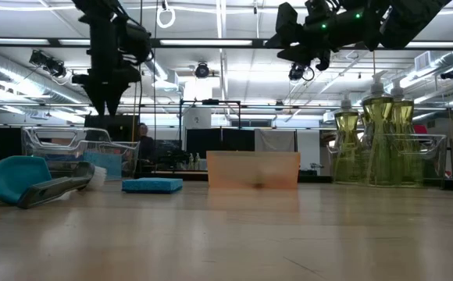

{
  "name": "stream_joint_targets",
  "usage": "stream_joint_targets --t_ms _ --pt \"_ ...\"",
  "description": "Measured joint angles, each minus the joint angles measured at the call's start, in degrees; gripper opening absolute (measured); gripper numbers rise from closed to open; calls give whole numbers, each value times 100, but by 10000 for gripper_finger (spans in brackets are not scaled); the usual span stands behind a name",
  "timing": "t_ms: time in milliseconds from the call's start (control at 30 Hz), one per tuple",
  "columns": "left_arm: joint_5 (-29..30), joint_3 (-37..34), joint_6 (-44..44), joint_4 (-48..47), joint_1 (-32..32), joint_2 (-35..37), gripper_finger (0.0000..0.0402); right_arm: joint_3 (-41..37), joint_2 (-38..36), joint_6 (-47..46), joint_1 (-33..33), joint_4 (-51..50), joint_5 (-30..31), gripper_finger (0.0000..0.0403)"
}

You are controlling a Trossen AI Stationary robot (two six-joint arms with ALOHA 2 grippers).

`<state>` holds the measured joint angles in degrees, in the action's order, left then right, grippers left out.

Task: Pick & Place Kitchen Sink Supplies
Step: Put the blue sponge into the left transparent bin

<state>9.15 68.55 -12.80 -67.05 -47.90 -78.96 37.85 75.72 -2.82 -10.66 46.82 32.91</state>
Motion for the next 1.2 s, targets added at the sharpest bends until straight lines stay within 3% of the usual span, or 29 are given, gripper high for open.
stream_joint_targets --t_ms 133,433,1200 --pt "-126 0 -2 127 283 356 193 0 0 -2 -1 -96 -273 226" --pt "-1100 0 78 1326 1137 739 193 0 0 -17 0 -159 -552 226" --pt "-1097 0 684 2431 3280 739 193 0 0 -12 667 -156 -555 226"
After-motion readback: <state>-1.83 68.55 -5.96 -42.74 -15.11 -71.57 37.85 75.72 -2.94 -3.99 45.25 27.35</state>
